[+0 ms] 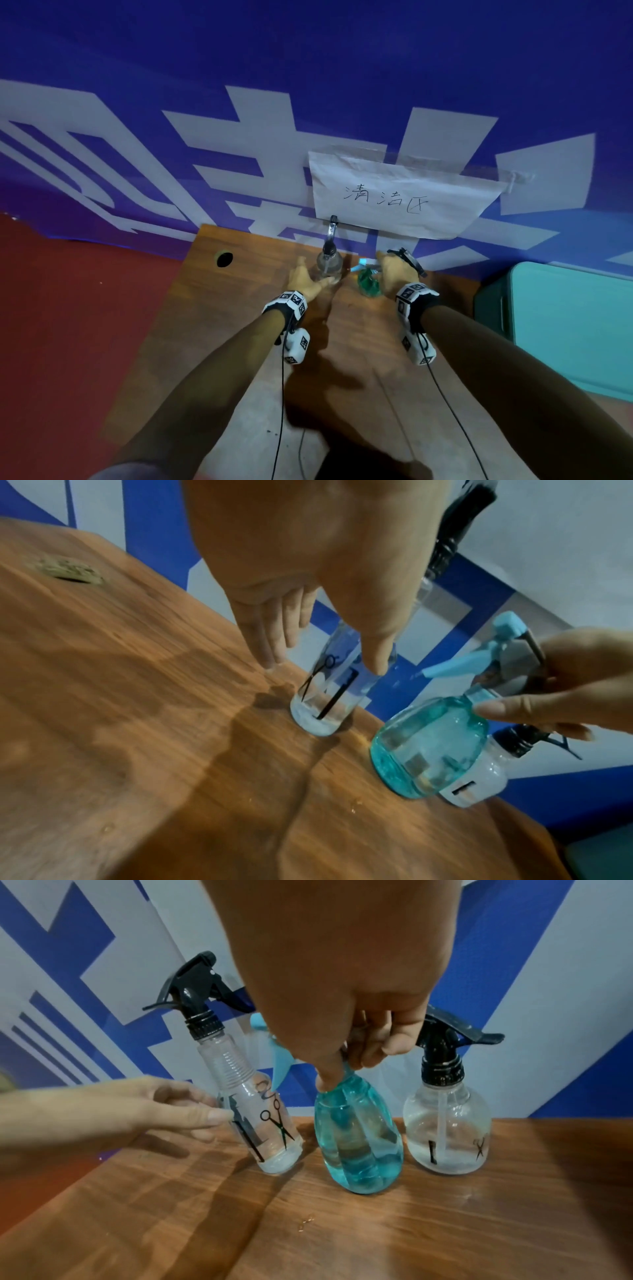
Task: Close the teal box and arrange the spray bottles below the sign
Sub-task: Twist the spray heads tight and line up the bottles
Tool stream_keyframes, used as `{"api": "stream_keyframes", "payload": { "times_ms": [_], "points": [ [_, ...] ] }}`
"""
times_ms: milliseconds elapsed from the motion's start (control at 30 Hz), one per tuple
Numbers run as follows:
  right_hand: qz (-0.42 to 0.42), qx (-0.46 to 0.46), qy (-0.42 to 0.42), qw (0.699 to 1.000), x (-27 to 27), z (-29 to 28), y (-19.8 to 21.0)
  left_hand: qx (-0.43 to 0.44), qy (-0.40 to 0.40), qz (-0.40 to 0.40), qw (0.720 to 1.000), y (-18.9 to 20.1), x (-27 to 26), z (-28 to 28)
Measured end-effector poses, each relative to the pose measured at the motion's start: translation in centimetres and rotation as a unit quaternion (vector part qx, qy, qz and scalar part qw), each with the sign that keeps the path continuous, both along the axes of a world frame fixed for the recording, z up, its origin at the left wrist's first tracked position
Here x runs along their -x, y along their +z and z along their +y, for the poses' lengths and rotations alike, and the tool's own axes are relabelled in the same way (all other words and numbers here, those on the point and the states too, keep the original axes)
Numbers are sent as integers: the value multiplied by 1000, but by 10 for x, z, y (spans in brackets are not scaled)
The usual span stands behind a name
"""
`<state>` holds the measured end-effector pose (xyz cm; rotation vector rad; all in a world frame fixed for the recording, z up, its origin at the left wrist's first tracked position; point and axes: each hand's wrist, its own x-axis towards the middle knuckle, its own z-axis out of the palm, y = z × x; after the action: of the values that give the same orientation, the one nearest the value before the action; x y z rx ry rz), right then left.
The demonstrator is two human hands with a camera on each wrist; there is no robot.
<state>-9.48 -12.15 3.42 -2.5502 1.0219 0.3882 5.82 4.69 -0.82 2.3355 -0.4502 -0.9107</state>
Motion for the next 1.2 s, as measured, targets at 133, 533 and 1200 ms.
{"api": "stream_keyframes", "payload": {
  "times_ms": [133,533,1200],
  "points": [
    [34,65,62,995,-3,-8,5,20,-10,15,1000,0,-3,-11],
    [40,40,103,993,-15,-21,9,27,-48,1,998,-1,-7,-34],
    [-114,-42,118,986,-69,11,32,4,-78,-13,997,9,-5,-32]
  ]
}}
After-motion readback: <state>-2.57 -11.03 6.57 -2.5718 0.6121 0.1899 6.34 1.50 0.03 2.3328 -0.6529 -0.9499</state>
